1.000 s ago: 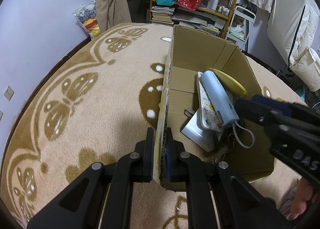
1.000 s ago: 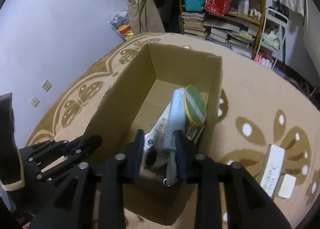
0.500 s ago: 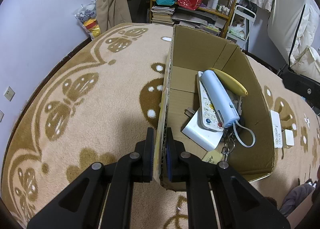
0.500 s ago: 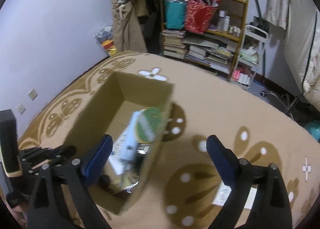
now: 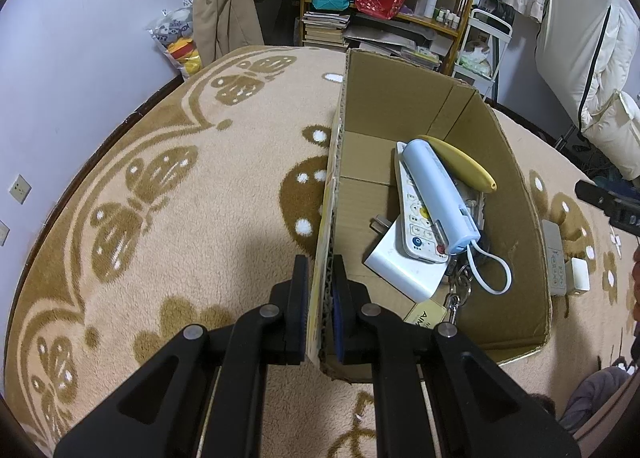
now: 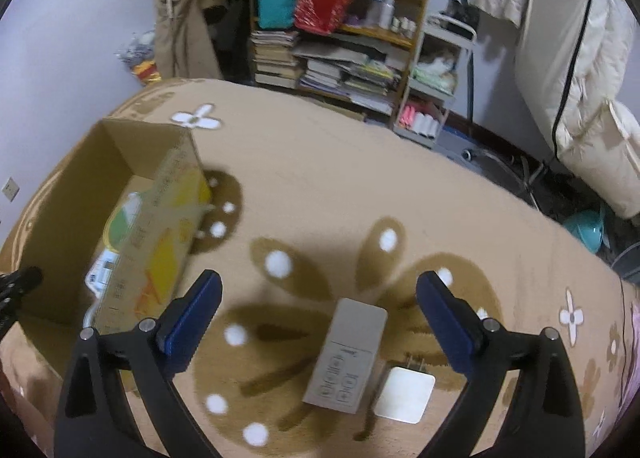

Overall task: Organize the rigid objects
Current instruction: 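Move the right gripper to the white Midea remote and grasp it, then carry the white remote into the box with the right gripper and release, then move the right gripper to the white square plug adapter and grasp it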

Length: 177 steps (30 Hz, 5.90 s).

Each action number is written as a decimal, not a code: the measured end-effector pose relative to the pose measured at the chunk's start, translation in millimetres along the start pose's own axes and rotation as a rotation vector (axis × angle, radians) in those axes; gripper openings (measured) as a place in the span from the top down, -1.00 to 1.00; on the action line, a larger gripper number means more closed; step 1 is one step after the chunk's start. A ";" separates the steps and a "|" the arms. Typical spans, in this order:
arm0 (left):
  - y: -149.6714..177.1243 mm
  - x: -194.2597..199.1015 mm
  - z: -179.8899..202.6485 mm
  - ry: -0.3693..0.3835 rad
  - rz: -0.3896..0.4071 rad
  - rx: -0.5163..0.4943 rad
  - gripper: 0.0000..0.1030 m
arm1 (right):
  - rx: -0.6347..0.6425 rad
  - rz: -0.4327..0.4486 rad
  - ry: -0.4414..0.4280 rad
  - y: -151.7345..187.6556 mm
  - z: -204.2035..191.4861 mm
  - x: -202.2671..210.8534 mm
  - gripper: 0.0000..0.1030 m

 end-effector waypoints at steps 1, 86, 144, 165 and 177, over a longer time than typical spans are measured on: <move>0.2 -0.8 -1.1 0.002 -0.001 0.004 0.80 | -0.014 -0.014 -0.001 3.0 5.3 -5.1 -0.99; -0.2 3.3 2.4 -0.008 -0.007 0.003 0.80 | 0.175 0.147 -0.278 -35.2 -153.8 32.6 -0.01; -2.2 3.3 -2.1 -0.002 0.006 0.008 0.78 | 0.139 0.089 -0.185 -12.1 -109.0 27.2 -0.95; -1.8 3.3 -1.3 -0.003 0.005 0.007 0.78 | -0.108 0.096 0.037 21.1 31.9 22.5 -0.96; -1.7 3.5 -1.6 -0.005 0.005 0.005 0.77 | -0.230 -0.015 0.066 45.7 71.0 -11.3 -0.95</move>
Point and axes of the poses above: each gripper's, at about its wrist camera, not at the fingertips, and x roughly against the way its jaws point, z to its right, y to its underside, the point moved 1 cm from there along -x, roughly the way its jaws point, and after that the axes turned 8 degrees about -y, right-handed, at the moved point
